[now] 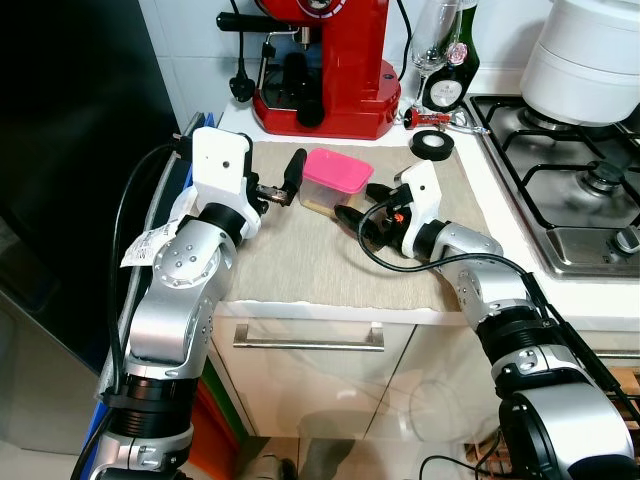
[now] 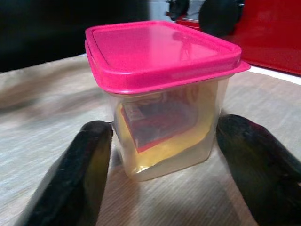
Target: Restocking fridge
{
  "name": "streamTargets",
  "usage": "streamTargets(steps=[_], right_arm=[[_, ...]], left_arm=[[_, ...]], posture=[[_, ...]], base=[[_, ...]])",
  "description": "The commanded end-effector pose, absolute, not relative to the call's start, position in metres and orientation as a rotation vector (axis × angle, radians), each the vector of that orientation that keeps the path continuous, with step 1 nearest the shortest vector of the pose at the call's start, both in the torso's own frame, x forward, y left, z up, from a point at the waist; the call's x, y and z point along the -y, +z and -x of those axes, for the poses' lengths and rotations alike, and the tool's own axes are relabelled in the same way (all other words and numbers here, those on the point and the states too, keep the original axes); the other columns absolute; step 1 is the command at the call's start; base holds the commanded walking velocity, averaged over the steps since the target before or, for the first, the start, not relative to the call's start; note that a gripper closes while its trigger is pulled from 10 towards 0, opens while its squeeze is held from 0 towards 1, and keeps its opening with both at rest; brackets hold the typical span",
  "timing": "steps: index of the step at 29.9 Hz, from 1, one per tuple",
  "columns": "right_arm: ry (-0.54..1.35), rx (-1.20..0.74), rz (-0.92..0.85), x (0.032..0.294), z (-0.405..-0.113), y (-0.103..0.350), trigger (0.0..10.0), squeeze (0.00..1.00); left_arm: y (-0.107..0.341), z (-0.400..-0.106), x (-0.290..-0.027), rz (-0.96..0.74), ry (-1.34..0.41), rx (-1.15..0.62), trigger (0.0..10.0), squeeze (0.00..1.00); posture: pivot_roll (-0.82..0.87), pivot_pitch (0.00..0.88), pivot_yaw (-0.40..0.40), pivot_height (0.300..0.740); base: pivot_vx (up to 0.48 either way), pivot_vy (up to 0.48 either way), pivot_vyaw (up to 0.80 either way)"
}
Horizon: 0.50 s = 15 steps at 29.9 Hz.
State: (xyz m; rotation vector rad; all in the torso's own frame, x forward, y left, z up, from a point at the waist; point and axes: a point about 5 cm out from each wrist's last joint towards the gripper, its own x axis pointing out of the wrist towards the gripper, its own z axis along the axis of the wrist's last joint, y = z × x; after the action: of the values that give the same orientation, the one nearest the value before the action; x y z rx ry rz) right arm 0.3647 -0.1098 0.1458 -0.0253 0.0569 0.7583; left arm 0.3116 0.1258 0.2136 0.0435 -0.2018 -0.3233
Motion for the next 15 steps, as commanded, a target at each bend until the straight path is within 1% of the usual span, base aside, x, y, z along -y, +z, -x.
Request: streamTargets(steps=[1,7,9,12,13,15], right_arm=[[0.719,0.050,0.060,0.106,-0.367,0.166,0.0,0.00],[0.713,0.109,0.066,0.100,-0.363,0.174,0.0,0.00],[0.723,0.157,0.057,0.093,-0.357,0.181,0.0,0.00],[0.726,0.182,0.048,0.090,-0.354,0.187,0.0,0.00],[0.733,0.215,0.035,0.085,-0.347,0.195,0.0,0.00],[0.734,0.222,0.033,0.084,-0.345,0.197,0.0,0.00]], left_arm=[[0.213,-0.312,-0.128,-0.052,-0.320,0.199,10.0,0.00],[0.210,-0.311,-0.129,-0.055,-0.318,0.191,10.0,0.00],[0.209,-0.311,-0.129,-0.054,-0.323,0.182,10.0,0.00],[0.209,-0.311,-0.128,-0.053,-0.326,0.179,10.0,0.00],[0.210,-0.311,-0.127,-0.054,-0.337,0.176,10.0,0.00],[0.210,-0.311,-0.127,-0.055,-0.339,0.176,10.0,0.00]], posture=[[-0.03,0.023,0.026,0.740],[-0.03,0.030,0.030,0.740],[-0.04,0.042,0.035,0.740],[-0.04,0.040,0.037,0.740],[-0.05,0.040,0.039,0.740],[-0.05,0.040,0.040,0.740]], base=[[0.000,0.000,0.00],[0.000,0.000,0.00],[0.000,0.000,0.00],[0.000,0.000,0.00],[0.000,0.000,0.00],[0.000,0.000,0.00]])
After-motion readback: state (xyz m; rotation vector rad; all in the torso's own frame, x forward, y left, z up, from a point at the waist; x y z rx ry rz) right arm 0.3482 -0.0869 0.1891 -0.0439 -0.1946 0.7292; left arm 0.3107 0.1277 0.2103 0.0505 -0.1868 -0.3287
